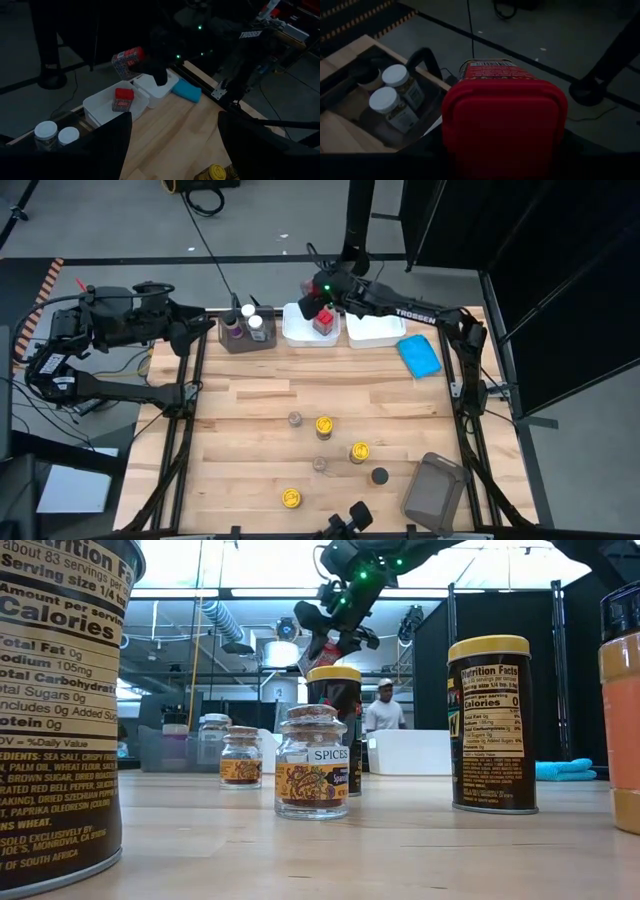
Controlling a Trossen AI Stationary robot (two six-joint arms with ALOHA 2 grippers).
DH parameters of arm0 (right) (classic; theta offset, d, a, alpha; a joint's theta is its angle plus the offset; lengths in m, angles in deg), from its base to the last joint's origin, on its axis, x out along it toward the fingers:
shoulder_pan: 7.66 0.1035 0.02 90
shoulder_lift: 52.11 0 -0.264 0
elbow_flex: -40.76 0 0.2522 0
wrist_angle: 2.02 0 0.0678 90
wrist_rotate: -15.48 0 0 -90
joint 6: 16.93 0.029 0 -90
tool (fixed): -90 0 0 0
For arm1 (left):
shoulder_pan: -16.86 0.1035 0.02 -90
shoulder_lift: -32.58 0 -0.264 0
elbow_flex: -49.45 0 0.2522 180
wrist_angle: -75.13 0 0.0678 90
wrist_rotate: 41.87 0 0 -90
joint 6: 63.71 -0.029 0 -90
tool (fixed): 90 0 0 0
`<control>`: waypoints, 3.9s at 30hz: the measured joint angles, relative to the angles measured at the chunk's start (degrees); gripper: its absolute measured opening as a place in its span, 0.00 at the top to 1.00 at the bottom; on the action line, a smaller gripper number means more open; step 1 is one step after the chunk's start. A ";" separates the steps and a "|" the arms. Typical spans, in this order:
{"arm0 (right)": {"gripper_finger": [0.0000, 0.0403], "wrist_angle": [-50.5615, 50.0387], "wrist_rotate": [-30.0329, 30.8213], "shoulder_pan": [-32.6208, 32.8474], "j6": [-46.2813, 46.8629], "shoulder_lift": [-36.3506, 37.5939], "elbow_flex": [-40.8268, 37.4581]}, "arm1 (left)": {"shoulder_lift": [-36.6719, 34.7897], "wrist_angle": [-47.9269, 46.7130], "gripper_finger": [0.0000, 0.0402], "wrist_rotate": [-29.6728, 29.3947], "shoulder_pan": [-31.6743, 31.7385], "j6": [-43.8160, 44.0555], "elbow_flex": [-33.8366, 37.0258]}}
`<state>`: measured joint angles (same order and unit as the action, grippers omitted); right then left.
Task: Sort spices by type
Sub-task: Put the red seasoning bottle into the left white bin
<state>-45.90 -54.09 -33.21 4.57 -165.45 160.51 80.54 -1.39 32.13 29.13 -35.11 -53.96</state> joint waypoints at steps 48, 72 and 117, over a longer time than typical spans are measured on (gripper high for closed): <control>0.47 -6.81 -6.78 -0.63 5.77 -11.28 -0.02 | 0.00 -3.21 0.25 -0.95 0.00 0.15 0.00; 0.47 -11.06 -8.12 -0.98 7.16 -11.28 3.39 | 0.00 -3.22 0.25 -0.95 0.00 0.16 0.00; 0.47 -21.21 -12.07 -1.43 5.20 -19.80 13.79 | 0.02 -4.96 0.25 -0.92 -0.01 0.31 0.00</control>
<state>-67.11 -66.16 -34.64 9.77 -185.26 174.30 80.56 -6.35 31.20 29.12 -34.79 -53.96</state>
